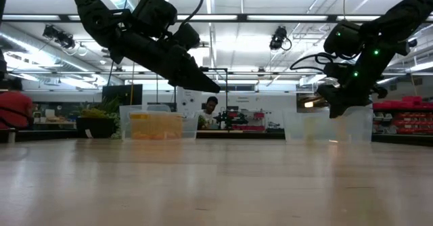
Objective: Pick and place medicine bottles into bin by pill shape (circle, oval)
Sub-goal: Put the small orange pill bottle into the right transparent bin, then put the small yellow pill bottle into the right transparent bin
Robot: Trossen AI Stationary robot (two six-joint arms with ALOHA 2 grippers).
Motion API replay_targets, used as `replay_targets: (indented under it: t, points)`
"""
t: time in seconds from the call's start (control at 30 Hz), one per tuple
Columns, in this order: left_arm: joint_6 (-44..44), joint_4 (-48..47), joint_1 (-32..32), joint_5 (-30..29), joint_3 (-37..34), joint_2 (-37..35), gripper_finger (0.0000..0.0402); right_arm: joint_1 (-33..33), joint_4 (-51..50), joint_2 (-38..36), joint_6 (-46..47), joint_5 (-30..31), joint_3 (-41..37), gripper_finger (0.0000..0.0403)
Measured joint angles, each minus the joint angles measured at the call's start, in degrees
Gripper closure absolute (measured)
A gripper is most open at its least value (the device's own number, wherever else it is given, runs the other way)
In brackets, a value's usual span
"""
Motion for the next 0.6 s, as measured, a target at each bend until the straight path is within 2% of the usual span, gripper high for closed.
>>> replay_targets:
  t: [0.6]
  points:
    - [0.0,-0.3,0.0,0.0,0.0,0.0,0.0235,0.4,3.7,0.0,-7.4,0.0,2.3,0.0225]
